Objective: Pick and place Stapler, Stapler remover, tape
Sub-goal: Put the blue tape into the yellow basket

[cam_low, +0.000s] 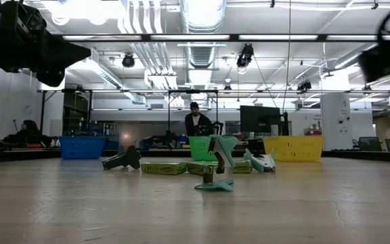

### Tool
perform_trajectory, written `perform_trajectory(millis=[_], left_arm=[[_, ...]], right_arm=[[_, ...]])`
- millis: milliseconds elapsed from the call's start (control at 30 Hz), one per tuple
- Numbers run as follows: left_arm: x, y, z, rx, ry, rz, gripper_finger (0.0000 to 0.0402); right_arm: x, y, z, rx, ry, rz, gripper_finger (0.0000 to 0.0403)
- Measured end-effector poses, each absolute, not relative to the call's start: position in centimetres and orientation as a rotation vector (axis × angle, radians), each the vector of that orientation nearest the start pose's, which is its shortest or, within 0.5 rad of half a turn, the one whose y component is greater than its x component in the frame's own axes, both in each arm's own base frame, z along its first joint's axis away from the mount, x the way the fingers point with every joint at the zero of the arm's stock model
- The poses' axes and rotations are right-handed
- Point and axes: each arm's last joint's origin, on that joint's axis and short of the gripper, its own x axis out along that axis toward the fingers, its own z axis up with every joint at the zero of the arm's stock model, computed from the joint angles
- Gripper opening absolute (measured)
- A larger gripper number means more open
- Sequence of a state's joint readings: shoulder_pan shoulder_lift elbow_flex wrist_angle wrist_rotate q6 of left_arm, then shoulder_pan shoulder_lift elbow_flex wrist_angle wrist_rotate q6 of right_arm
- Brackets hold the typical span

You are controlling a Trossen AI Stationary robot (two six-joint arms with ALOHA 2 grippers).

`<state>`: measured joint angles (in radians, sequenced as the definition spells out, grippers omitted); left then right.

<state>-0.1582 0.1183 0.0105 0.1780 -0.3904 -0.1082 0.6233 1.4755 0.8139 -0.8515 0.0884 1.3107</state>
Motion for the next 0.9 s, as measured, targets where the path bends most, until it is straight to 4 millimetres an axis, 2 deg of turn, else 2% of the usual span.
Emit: perform_trajectory(millis=[100, 233, 567, 767, 900], left_arm=[[10.3, -0.5, 17.5, -0.127, -0.080, 0.228, 0.0014], [10.3, -0.5, 17.5, -0.127, -0.080, 0.228, 0.0014], [10.3, -0.5, 17.5, -0.127, -0.081, 0.228, 0.0014], [10.3, -0.5, 17.5, -0.127, -0.081, 0.228, 0.0014], [10.3, -0.5, 17.5, -0.127, -0.082, 0.228, 0.0014]], right_arm=[[20.1, 10.9, 17.5, 0.518, 1.328, -0.547, 0.0055], [21.5, 6.8, 18.5, 0.517, 1.288, -0.565, 0.0053], [22.6, -4.1, 23.1, 0.542, 1.115, -0.644, 0.0052], [24.1, -9.6, 24.5, 0.545, 1.110, -0.678, 0.0053], [24.3, -13.3, 25.0, 0.594, 1.080, -0.658, 0.0053]])
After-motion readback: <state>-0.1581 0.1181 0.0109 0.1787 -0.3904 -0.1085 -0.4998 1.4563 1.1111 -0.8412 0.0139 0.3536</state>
